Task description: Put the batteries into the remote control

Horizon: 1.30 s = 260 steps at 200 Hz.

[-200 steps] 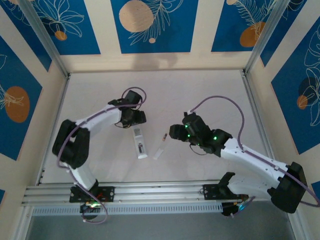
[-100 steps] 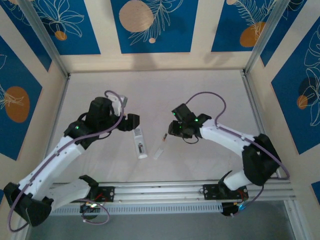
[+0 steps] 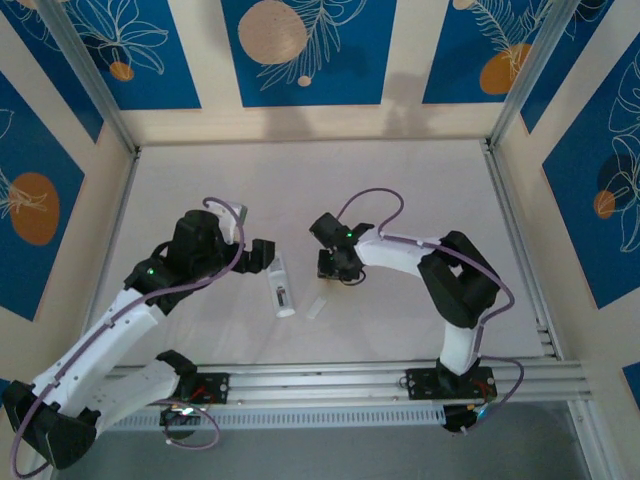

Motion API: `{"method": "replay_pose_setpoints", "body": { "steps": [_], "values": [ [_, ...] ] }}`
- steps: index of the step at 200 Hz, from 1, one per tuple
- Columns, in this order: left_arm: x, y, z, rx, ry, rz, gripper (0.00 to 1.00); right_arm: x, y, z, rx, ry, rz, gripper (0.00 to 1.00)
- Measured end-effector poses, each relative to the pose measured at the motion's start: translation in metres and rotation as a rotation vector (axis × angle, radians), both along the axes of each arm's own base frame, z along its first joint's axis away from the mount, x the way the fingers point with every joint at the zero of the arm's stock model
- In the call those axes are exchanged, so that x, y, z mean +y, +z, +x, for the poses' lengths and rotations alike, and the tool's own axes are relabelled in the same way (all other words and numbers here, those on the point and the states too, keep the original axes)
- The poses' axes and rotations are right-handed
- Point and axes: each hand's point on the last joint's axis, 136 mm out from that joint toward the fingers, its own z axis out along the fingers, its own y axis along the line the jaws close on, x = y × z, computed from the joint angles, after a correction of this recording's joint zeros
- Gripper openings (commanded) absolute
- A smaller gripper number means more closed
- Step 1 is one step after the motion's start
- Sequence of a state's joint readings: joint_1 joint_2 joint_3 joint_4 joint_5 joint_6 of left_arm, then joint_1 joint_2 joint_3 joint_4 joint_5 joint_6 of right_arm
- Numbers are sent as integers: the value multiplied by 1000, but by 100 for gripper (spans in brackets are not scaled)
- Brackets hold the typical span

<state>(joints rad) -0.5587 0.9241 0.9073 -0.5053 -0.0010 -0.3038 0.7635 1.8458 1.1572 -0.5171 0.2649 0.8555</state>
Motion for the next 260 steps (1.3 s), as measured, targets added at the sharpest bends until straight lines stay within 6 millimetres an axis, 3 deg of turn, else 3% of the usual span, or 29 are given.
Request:
{"method": "replay_pose_setpoints", "body": {
  "steps": [44, 95, 122, 158, 186, 220, 260],
  "values": [
    [5, -5, 2, -1, 27, 18, 100, 5, -3, 5, 5, 2, -16, 12],
    [14, -9, 7, 46, 136, -28, 95, 3, 9, -2, -62, 32, 37, 11],
    [5, -17, 13, 143, 163, -102, 87, 10, 56, -11, -207, 132, 192, 15],
    [-50, -13, 15, 301, 21, -318, 76, 28, 145, -32, -446, 311, 466, 15],
    [-83, 1, 9, 367, -107, -432, 68, 32, 196, -47, -573, 408, 595, 15],
    [-109, 23, -4, 380, -228, -490, 58, 34, 226, -60, -648, 480, 679, 15],
    [-120, 33, -15, 392, -306, -524, 42, 33, 229, -65, -668, 511, 689, 14]
  ]
}}
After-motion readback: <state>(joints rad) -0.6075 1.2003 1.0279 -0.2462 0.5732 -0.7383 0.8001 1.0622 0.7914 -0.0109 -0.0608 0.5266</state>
